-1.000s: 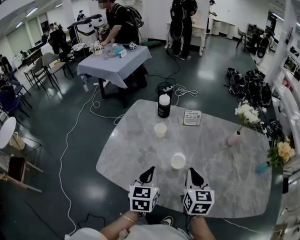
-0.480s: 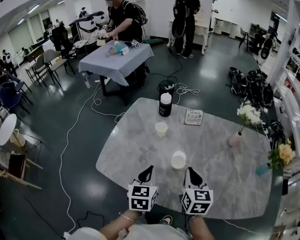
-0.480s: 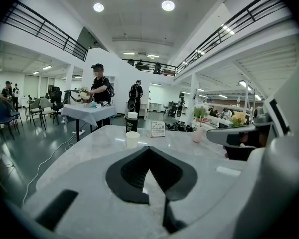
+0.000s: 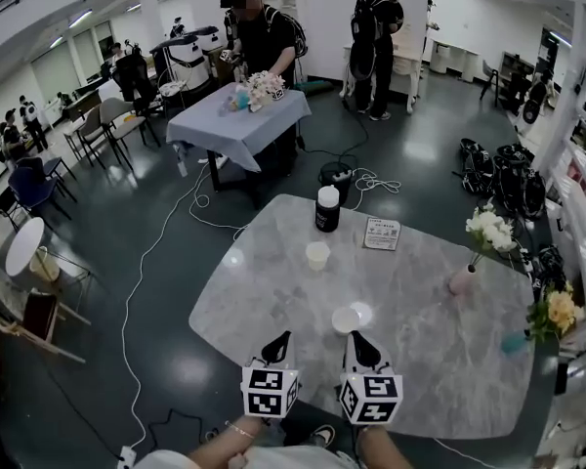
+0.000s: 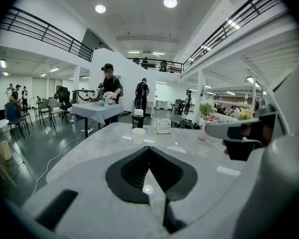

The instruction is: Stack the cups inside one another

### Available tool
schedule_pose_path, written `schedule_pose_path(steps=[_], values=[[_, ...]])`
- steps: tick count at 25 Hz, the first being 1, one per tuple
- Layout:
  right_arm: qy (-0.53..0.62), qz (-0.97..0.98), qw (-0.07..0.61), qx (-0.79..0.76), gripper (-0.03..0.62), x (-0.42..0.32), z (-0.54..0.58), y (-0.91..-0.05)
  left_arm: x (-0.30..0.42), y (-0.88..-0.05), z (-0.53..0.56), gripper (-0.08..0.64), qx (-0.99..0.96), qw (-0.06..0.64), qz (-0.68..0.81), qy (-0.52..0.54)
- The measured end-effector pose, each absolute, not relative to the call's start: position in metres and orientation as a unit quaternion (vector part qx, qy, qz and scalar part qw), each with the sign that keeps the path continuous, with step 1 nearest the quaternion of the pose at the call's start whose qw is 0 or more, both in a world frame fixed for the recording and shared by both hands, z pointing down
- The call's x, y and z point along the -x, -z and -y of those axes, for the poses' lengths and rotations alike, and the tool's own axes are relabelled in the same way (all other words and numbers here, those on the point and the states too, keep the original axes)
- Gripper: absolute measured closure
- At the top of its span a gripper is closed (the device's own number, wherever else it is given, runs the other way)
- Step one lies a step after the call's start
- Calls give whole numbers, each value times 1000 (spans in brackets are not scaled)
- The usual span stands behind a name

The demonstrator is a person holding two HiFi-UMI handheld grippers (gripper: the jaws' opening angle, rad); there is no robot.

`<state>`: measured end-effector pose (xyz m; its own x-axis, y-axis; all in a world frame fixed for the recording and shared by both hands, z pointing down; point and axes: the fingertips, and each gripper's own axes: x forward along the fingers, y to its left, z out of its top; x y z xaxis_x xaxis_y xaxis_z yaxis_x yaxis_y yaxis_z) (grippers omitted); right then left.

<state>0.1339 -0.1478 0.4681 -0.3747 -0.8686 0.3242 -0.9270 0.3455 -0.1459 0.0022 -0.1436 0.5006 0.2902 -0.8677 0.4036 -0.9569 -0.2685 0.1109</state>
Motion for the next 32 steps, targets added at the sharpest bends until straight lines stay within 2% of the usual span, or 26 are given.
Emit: schedule_pose_path(steps=[9, 20, 32], values=[[-147, 824, 107, -536, 583, -86, 165, -472, 25, -508, 167, 565, -787, 174, 579, -120], [-178, 770, 89, -606, 583, -20, 242, -482, 83, -511, 258, 565, -832, 157, 510, -150], [-187, 722, 89, -660, 583, -18, 299, -511, 88, -538, 309, 565, -860, 168, 450, -171]])
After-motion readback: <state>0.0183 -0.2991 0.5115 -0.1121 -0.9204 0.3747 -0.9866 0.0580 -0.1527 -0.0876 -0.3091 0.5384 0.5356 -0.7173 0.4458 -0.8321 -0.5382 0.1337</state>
